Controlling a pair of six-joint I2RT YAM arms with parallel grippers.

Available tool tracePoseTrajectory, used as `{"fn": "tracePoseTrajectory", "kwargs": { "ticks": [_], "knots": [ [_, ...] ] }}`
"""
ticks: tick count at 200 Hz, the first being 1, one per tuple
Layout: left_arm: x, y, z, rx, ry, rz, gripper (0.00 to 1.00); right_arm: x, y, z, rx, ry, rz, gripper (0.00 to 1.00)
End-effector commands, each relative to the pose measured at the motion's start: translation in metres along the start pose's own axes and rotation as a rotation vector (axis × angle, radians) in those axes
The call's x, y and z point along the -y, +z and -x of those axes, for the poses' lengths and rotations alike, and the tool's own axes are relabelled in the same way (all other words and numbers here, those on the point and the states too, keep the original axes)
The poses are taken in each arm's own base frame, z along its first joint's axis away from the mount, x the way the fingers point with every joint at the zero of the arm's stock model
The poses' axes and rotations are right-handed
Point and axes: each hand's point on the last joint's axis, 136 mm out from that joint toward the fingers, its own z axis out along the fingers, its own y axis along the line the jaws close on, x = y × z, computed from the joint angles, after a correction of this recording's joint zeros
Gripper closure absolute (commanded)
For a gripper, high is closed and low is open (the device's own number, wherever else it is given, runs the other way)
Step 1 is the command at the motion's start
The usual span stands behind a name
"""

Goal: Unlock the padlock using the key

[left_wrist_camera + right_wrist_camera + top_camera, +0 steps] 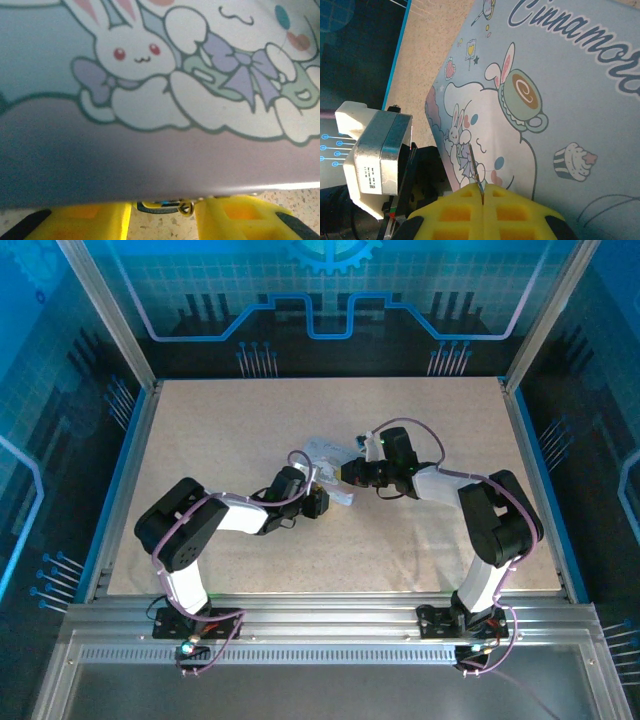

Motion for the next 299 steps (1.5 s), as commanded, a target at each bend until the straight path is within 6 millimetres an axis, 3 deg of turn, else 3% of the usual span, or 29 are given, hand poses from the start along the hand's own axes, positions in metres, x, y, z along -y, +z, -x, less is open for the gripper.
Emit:
{"fn": "tracePoseTrajectory", "kwargs": {
  "ticks": [1,100,211,243,255,299],
  "knots": [
    [0.016,0.010,0.000,-0.008,0.063,-0.026,0.61,0.023,0.003,-0.031,-0.091,0.068,-0.071,1.00],
    [0.016,0.016,-0.004,-0.024,0.115,0.034,0.64,0.022,0.002,-0.032,-0.090,0.067,-0.070,1.00],
    [0.041,-0.005,0.021,0.057,0.029,-0.070,0.71,0.017,-0.001,-0.031,-0.079,0.062,-0.061,1.00],
    [0.055,-0.016,0.028,0.073,-0.027,-0.139,0.74,0.001,-0.005,-0.018,-0.037,0.019,-0.010,1.00],
    [0.060,-0.019,0.029,0.072,-0.055,-0.168,0.75,0.000,-0.009,-0.023,-0.030,0.009,0.000,1.00],
    [0.070,-0.030,0.023,0.045,-0.150,-0.234,0.77,-0.028,-0.034,-0.008,0.065,-0.110,0.031,1.00]
  ]
}}
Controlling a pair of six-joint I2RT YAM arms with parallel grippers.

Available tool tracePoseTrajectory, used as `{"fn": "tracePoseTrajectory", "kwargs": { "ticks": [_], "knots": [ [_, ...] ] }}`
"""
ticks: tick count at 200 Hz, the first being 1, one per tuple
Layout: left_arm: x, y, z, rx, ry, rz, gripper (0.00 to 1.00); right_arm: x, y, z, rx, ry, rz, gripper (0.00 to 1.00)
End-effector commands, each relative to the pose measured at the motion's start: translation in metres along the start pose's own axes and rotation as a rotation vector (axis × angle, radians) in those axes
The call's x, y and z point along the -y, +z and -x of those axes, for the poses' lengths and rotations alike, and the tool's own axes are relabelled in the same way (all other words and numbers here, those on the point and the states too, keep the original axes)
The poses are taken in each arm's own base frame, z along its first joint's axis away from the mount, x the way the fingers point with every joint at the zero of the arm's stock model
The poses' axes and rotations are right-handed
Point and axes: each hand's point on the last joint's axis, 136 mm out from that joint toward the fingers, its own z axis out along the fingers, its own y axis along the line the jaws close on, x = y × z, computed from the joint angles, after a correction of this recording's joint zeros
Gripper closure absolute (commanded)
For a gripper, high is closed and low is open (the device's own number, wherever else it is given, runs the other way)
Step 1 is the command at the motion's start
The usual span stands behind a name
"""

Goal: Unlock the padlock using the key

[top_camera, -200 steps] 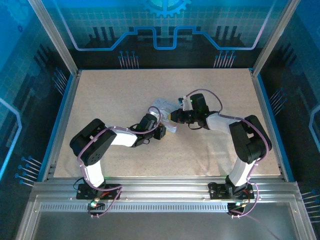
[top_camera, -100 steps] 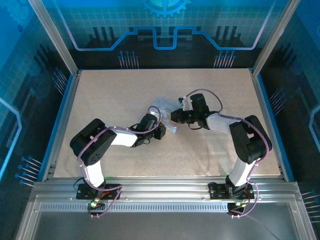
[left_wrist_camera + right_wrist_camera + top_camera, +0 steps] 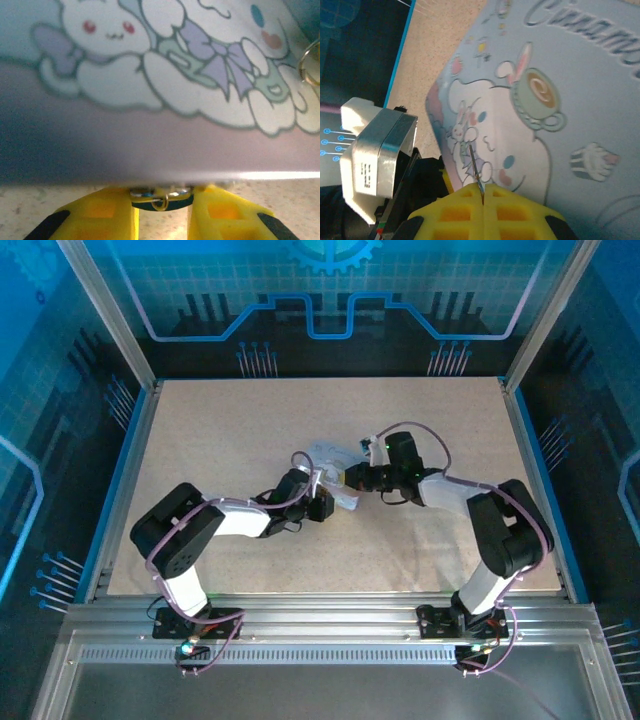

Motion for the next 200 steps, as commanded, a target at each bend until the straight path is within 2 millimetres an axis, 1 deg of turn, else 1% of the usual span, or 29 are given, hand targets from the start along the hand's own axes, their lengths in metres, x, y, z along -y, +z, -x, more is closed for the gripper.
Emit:
{"fn": "tracePoseTrajectory", "kwargs": {
  "ticks": [1,19,35,49,74,100,120,149,173,200],
  "knots": [
    [0.039,-0.017,0.023,0.072,-0.042,-0.155,0.77,-0.019,-0.015,0.003,0.042,-0.087,0.023,1.00],
    [0.041,-0.021,0.019,0.059,-0.078,-0.172,0.78,-0.025,-0.028,0.001,0.064,-0.132,0.014,1.00],
    [0.044,-0.024,0.016,0.043,-0.115,-0.191,0.79,-0.028,-0.039,-0.007,0.073,-0.170,0.000,1.00],
    [0.046,-0.027,0.014,0.030,-0.143,-0.201,0.80,-0.029,-0.048,-0.016,0.076,-0.192,-0.015,1.00],
    [0.048,-0.031,0.012,0.021,-0.176,-0.216,0.80,-0.036,-0.064,-0.032,0.086,-0.238,-0.019,1.00],
    [0.050,-0.033,0.010,0.002,-0.221,-0.222,0.82,-0.047,-0.073,-0.052,0.080,-0.312,-0.041,1.00],
    [0.053,-0.036,0.011,-0.008,-0.264,-0.231,0.84,-0.051,-0.072,-0.074,0.068,-0.371,-0.052,1.00],
    [0.057,-0.039,0.011,-0.029,-0.313,-0.243,0.86,-0.040,-0.063,-0.102,0.058,-0.397,-0.058,1.00],
    [0.056,-0.039,0.009,-0.045,-0.344,-0.233,0.86,-0.029,-0.054,-0.115,0.039,-0.430,-0.076,1.00],
    [0.057,-0.039,0.007,-0.065,-0.363,-0.235,0.84,-0.021,-0.046,-0.120,0.031,-0.478,-0.090,1.00]
  ]
}}
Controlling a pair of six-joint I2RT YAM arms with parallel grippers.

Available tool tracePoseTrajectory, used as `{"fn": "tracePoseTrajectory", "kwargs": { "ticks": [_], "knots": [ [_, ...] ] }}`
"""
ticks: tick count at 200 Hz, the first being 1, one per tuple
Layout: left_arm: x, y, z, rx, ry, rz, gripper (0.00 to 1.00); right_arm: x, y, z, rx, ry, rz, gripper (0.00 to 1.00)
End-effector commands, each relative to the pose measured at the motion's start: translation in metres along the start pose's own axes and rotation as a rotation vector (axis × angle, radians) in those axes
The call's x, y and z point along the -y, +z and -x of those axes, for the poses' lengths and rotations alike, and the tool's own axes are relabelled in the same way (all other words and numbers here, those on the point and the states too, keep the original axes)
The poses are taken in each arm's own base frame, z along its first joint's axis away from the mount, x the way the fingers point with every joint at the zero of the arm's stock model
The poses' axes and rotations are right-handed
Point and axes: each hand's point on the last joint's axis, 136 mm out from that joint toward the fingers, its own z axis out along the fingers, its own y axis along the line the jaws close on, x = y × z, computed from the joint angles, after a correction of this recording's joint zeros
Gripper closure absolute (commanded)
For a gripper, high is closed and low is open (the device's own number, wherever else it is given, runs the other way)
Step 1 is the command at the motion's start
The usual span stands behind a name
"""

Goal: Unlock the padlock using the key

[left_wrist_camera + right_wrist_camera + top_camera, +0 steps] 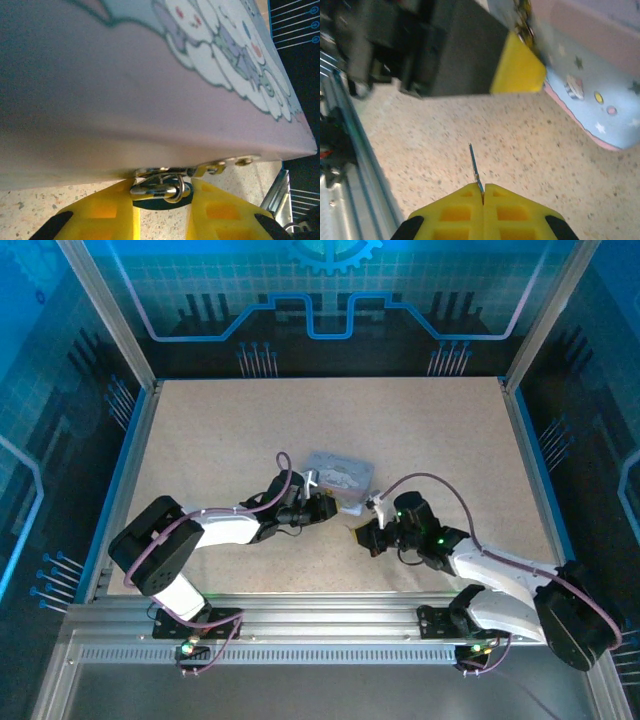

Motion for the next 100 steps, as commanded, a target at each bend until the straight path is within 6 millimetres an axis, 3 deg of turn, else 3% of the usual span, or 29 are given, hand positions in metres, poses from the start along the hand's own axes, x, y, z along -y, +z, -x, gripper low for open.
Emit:
{"fn": "tracePoseTrajectory", "kwargs": {
  "ticks": [1,100],
  "knots": [
    [0.026,-0.007,0.006,-0.002,-0.015,-0.075,0.84,0.003,0.005,0.009,0.057,-0.089,-0.019,1.00],
    [0.028,-0.011,0.003,-0.022,-0.079,-0.080,0.86,0.023,0.024,0.015,0.121,-0.152,-0.070,1.00]
  ]
}}
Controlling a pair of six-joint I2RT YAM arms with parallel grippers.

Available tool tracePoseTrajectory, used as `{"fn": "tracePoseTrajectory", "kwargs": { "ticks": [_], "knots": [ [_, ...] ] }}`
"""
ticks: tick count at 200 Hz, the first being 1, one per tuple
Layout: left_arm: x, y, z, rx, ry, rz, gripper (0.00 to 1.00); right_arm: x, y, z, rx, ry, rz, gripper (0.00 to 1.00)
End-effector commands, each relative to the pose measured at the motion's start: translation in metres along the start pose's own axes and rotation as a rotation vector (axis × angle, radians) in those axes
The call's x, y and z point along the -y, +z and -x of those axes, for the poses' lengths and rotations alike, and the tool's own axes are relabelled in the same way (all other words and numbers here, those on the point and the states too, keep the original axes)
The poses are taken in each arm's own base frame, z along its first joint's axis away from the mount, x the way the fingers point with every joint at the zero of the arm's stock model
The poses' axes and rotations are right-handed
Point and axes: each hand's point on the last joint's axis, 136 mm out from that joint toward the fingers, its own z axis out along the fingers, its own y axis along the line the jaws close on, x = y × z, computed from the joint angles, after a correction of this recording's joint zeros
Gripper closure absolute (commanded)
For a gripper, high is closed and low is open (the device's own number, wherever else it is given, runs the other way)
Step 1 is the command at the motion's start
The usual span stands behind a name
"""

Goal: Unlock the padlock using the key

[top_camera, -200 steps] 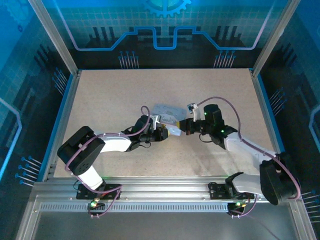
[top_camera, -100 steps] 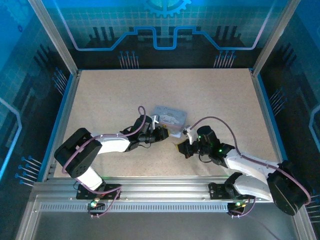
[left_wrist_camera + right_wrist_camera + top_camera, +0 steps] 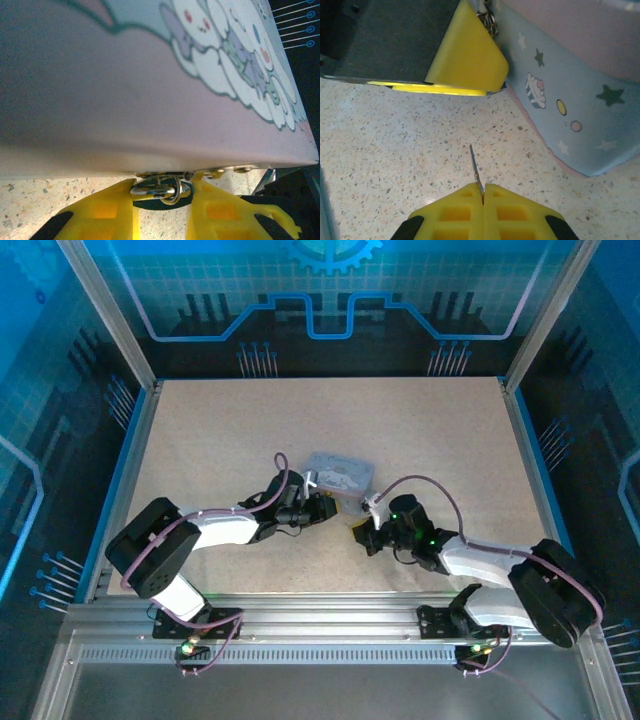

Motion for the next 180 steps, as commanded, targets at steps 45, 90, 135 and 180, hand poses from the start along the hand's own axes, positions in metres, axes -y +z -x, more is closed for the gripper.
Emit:
{"fn": "tracePoseTrajectory", "kwargs": {
  "ticks": [45,90,135,180],
  "knots": [
    [0.026,-0.007,0.003,-0.006,-0.039,-0.083,0.85,0.007,0.013,0.015,0.072,-0.036,-0.023,1.00],
    [0.024,-0.007,0.003,-0.003,-0.046,-0.082,0.86,0.009,0.022,0.021,0.079,-0.029,-0.027,1.00],
    [0.022,-0.006,0.002,-0.006,-0.048,-0.076,0.86,0.010,0.025,0.029,0.094,-0.029,-0.029,1.00],
    [0.022,-0.005,0.002,-0.007,-0.050,-0.075,0.86,0.012,0.026,0.030,0.093,-0.025,-0.040,1.00]
  ]
}}
